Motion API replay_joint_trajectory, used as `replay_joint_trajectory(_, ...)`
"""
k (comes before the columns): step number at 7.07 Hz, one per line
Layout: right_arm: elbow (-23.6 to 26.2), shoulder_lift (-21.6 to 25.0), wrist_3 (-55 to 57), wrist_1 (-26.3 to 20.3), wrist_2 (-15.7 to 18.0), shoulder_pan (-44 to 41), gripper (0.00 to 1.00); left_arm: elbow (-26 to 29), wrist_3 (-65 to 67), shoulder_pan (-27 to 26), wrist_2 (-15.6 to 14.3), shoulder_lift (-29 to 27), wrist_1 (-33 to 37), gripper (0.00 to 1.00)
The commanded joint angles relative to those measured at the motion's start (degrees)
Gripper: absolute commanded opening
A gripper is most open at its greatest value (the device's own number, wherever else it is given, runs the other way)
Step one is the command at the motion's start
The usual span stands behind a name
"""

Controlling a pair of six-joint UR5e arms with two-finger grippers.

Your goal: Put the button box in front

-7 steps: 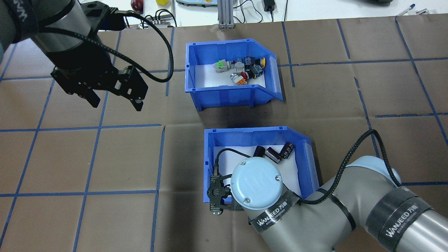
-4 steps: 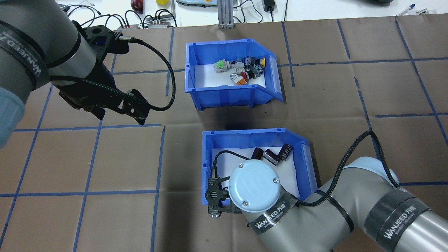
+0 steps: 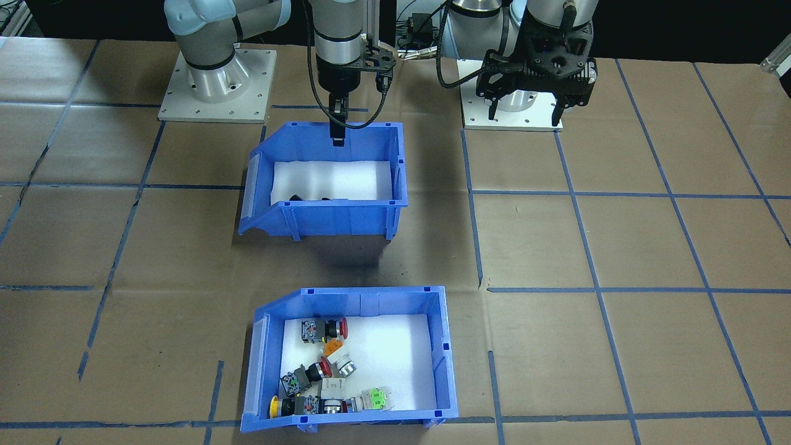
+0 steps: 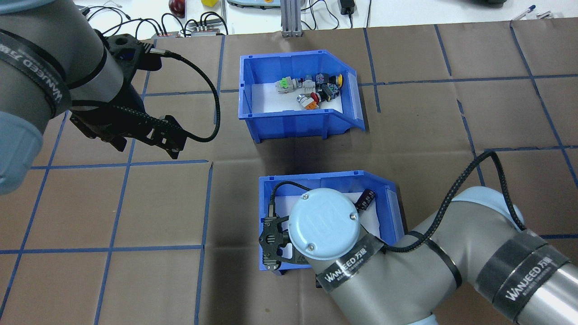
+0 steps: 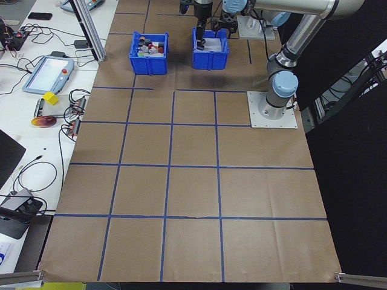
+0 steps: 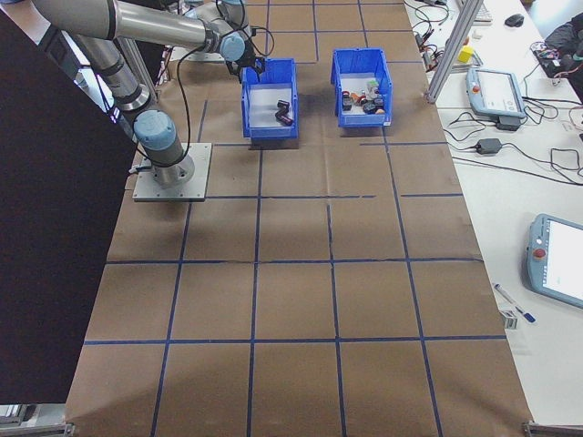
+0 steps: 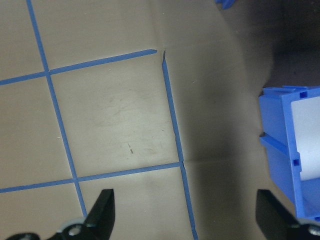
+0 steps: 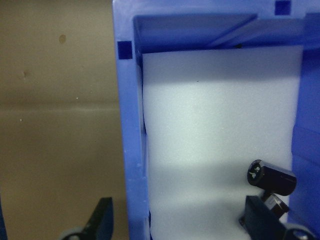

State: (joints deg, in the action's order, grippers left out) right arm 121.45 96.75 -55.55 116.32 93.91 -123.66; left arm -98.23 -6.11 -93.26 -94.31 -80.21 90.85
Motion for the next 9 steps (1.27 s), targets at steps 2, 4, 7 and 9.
replay_joint_trajectory(2,-10.8,-0.5,1.5,-9.9,0.0,6.9,1.0,-0.1,0.3,0.0,-0.3,-0.6,-3.6,1.0)
replay_joint_trajectory(4,-11.9,-0.7,3.2,-9.0,-0.9,18.5,1.0,-0.2,0.2,-0.1,-0.3,-0.6,-3.9,1.0)
replay_joint_trajectory(7,-13.5,-0.8,21.5,-9.1,-0.8,30.3,1.0,-1.2,0.3,-0.2,-0.6,0.2,-3.8,1.0)
replay_joint_trajectory(9,-17.0,-0.9,31.6,-10.1,-0.7,34.4,1.0,-1.1,0.3,-0.2,-0.7,0.2,-3.8,1.0)
